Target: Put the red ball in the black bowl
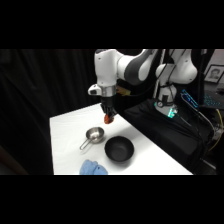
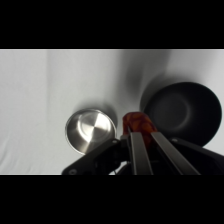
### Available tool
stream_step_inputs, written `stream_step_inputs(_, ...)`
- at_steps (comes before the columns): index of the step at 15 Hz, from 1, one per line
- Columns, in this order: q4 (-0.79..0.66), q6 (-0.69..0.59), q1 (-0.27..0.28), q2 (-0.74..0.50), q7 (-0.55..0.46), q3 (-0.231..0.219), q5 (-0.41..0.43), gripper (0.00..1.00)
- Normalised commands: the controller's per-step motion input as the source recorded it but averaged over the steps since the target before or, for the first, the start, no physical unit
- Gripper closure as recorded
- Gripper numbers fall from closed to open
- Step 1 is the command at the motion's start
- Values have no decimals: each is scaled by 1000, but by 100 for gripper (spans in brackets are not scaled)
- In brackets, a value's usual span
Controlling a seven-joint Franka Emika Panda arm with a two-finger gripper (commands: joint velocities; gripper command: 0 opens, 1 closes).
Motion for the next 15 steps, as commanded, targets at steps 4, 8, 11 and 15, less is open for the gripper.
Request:
stream_step_inputs(4,273,-3,68,216,-36,81,168,96)
stream_step_inputs(8,215,40,67,218,-2,70,105,96)
stream_step_inputs(11,144,123,37,205,-8,51,105,96)
stream_step_inputs(15,92,179,29,204,12,46,89,96)
